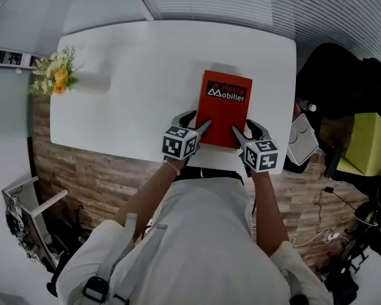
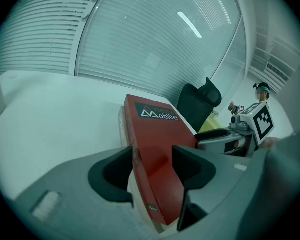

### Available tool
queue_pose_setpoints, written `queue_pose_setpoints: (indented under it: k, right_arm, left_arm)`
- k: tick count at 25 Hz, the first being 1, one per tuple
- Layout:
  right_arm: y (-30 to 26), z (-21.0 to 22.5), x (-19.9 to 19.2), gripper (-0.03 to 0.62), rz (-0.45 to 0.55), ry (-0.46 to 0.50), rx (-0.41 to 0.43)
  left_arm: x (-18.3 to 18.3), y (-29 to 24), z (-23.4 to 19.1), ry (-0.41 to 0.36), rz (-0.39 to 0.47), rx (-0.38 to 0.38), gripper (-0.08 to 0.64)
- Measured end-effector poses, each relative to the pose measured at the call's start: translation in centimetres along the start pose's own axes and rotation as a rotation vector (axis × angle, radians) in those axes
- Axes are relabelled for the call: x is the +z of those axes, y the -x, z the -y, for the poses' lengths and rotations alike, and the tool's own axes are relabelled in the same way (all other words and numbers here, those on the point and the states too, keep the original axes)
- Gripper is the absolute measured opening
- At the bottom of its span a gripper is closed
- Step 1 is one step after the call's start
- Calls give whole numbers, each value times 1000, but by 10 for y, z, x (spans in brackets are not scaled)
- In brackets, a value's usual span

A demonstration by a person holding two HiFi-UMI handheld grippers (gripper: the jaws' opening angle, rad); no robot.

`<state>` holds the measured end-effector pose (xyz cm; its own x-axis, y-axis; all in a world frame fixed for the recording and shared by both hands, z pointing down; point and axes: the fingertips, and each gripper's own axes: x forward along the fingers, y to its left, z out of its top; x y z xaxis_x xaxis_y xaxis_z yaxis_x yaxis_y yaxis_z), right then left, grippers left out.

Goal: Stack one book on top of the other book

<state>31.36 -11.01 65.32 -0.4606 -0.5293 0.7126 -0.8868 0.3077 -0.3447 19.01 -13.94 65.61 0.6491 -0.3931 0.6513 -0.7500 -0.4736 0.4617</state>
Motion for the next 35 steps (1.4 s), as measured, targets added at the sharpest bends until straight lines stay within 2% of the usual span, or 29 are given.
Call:
queue_pose_setpoints:
  k: [6, 16, 19, 27, 35]
  right_arm:
    - [22, -3, 25, 189, 85, 80, -35]
    - [71, -29, 91, 92, 261, 210, -47]
    - [88, -39, 109, 77, 308, 232, -49]
    - [131, -70, 152, 41, 412, 290, -44]
    - [177, -105, 189, 26, 505, 350, -35]
  left_arm:
    - [28, 24, 1, -19, 85, 13, 248]
    - [89, 75, 32, -110, 278, -26, 79]
    - [105, 91, 45, -145, 327, -41, 52]
    - [144, 130, 77, -205, 437, -92, 12]
    - [177, 171, 105, -259, 539, -127, 6]
